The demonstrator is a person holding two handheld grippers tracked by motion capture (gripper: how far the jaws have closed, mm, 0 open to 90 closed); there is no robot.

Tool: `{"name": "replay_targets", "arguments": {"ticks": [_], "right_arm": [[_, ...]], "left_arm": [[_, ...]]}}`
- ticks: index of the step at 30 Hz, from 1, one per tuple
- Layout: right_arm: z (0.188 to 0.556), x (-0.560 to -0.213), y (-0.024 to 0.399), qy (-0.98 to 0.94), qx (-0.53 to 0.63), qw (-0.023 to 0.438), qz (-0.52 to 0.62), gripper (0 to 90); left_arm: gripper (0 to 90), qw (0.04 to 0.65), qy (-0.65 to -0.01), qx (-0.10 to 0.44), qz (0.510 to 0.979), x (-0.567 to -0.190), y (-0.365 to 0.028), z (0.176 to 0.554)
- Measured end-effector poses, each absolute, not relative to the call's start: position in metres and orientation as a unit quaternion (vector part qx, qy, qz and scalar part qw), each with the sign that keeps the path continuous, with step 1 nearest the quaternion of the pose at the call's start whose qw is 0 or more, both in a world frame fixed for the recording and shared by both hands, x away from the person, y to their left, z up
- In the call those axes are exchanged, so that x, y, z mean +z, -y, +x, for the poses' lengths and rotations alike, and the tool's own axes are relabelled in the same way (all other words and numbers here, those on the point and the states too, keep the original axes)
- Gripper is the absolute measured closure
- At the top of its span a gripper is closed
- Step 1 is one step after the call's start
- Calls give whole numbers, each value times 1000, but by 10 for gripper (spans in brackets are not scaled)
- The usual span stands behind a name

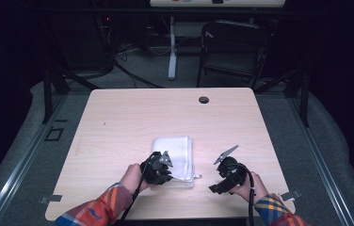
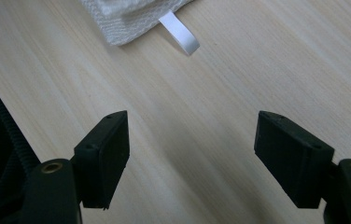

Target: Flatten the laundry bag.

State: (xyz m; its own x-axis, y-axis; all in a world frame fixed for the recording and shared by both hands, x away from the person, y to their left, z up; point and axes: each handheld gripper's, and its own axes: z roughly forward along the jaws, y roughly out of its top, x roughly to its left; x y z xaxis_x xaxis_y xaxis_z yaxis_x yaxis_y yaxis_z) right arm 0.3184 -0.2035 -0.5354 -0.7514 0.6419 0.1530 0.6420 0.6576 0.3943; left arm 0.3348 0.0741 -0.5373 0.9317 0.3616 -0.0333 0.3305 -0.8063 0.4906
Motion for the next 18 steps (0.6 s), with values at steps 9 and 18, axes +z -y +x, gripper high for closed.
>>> {"name": "replay_targets", "arguments": {"ticks": [9, 18], "right_arm": [[317, -535, 197, 912, -222, -4, -345, 296], [315, -531, 182, 916, -240, -15, -320, 574]], "left_arm": [[827, 249, -176, 40, 952, -536, -71, 332], [855, 266, -178, 49, 946, -533, -74, 332]]}}
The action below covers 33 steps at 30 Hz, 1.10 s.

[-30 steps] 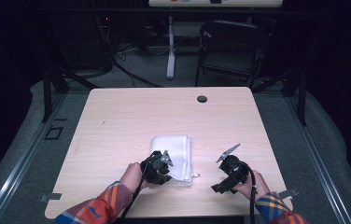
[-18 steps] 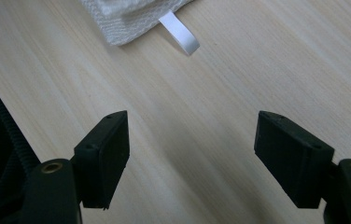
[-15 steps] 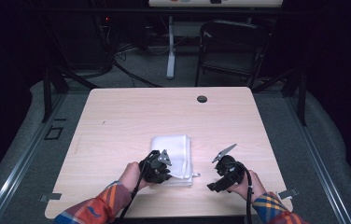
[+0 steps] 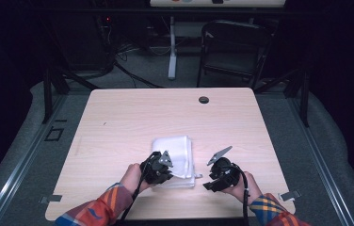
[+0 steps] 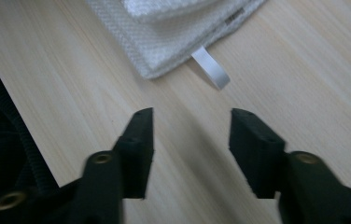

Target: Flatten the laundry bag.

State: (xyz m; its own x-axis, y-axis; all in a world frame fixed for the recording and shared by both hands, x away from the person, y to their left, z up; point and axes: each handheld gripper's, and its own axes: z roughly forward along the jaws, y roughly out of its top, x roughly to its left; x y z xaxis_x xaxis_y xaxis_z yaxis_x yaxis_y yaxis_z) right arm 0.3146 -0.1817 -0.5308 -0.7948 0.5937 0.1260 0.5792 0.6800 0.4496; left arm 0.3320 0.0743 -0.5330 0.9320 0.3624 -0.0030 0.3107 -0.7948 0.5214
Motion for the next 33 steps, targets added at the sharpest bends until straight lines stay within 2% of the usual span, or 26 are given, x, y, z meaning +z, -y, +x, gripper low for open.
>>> {"name": "replay_targets", "arguments": {"ticks": [2, 3, 4, 7, 9, 19, 29, 33], "right_arm": [[315, -529, 178, -918, 248, 22, 310, 658], [314, -528, 174, -917, 254, 31, 306, 747], [314, -528, 174, -917, 254, 31, 306, 747], [314, -529, 166, -916, 263, 36, 299, 843], [316, -531, 160, -920, 259, 36, 292, 865], [323, -543, 127, -924, 260, 49, 277, 856], [328, -554, 128, -928, 247, 36, 276, 859], [327, -556, 128, -928, 257, 49, 265, 861]], "left_arm": [[855, 272, -179, 53, 944, -533, -74, 332], [855, 276, -180, 52, 943, -532, -75, 331], [855, 276, -179, 54, 943, -532, -75, 331], [855, 278, -179, 56, 942, -532, -75, 331], [855, 277, -176, 55, 943, -531, -76, 332], [851, 285, -179, 58, 940, -531, -77, 331], [845, 302, -202, 79, 928, -528, -80, 329], [841, 304, -213, 92, 924, -525, -82, 327]]}}
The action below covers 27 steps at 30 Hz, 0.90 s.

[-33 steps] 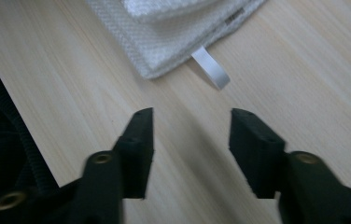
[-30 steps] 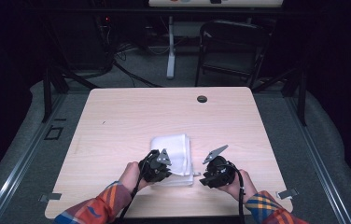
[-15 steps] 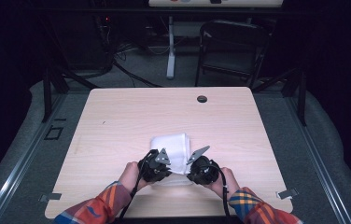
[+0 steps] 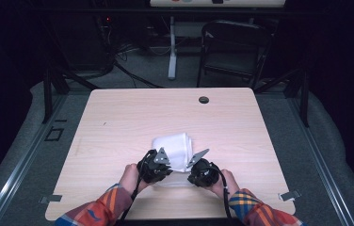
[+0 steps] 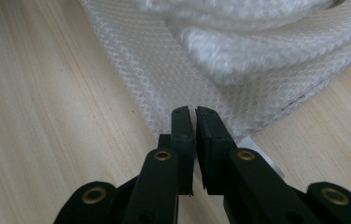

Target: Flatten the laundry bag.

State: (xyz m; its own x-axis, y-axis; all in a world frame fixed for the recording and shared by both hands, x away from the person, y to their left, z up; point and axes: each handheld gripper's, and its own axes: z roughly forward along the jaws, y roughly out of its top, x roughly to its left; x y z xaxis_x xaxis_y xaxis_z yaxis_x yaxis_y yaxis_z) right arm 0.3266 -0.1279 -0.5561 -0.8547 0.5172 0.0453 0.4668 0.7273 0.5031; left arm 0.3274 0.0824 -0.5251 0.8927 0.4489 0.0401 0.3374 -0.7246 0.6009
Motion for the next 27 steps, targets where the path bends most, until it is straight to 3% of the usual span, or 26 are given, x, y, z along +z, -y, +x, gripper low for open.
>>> {"name": "replay_targets", "arguments": {"ticks": [11, 27], "right_arm": [[328, -556, 129, -930, 250, 58, 262, 876], [329, -557, 130, -927, 260, 55, 265, 878]], "left_arm": [[848, 335, -256, 137, 896, -518, -95, 326], [845, 336, -293, 143, 884, -511, -115, 322]]}}
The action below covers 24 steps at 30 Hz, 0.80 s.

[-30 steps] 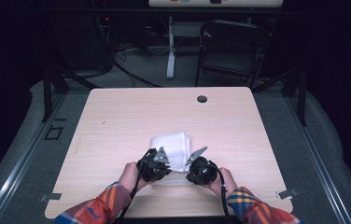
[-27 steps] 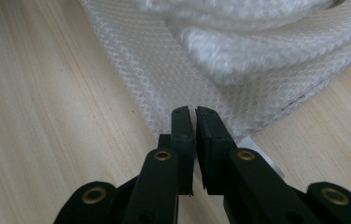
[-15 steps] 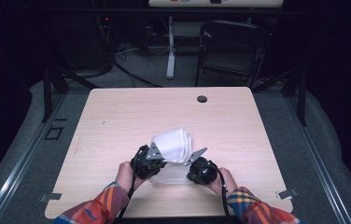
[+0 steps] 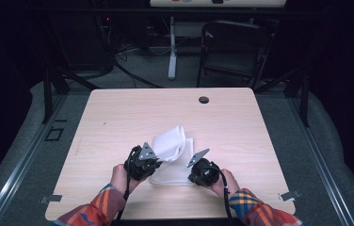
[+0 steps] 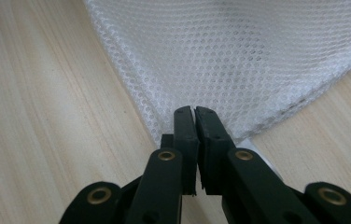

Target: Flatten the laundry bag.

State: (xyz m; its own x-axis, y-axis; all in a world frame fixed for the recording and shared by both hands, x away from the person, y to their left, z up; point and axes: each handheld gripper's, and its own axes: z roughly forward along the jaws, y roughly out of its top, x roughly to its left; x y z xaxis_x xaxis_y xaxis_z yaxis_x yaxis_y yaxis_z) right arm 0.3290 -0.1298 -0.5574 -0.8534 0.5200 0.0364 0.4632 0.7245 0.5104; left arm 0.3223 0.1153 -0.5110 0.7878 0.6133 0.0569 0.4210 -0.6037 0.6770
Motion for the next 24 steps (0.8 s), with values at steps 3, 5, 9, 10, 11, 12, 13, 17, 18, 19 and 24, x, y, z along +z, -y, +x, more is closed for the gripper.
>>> {"name": "replay_targets", "arguments": {"ticks": [3, 5, 9, 10, 11, 12, 13, 17, 18, 19, 24], "right_arm": [[330, -557, 131, -928, 258, 52, 264, 879], [330, -557, 130, -928, 257, 53, 264, 880], [329, -558, 130, -926, 262, 56, 264, 886], [329, -558, 130, -926, 263, 56, 264, 887], [329, -558, 130, -926, 263, 56, 265, 888], [329, -558, 129, -926, 262, 57, 265, 888], [329, -558, 129, -926, 262, 57, 264, 889], [329, -558, 129, -927, 260, 61, 263, 891], [329, -558, 130, -927, 260, 61, 264, 891], [329, -558, 130, -927, 261, 61, 264, 892], [329, -558, 130, -928, 255, 64, 263, 892]], "left_arm": [[846, 332, -303, 140, 882, -511, -119, 323], [846, 332, -307, 140, 881, -511, -121, 323], [847, 330, -313, 139, 880, -511, -125, 323], [849, 329, -315, 138, 880, -510, -126, 323], [849, 327, -315, 140, 880, -510, -128, 323], [850, 326, -317, 139, 880, -511, -128, 323], [852, 325, -320, 138, 879, -511, -129, 322], [855, 326, -327, 141, 876, -511, -135, 321], [855, 326, -328, 140, 876, -512, -136, 321], [855, 323, -329, 140, 876, -512, -137, 321], [858, 310, -338, 144, 877, -513, -143, 320]]}}
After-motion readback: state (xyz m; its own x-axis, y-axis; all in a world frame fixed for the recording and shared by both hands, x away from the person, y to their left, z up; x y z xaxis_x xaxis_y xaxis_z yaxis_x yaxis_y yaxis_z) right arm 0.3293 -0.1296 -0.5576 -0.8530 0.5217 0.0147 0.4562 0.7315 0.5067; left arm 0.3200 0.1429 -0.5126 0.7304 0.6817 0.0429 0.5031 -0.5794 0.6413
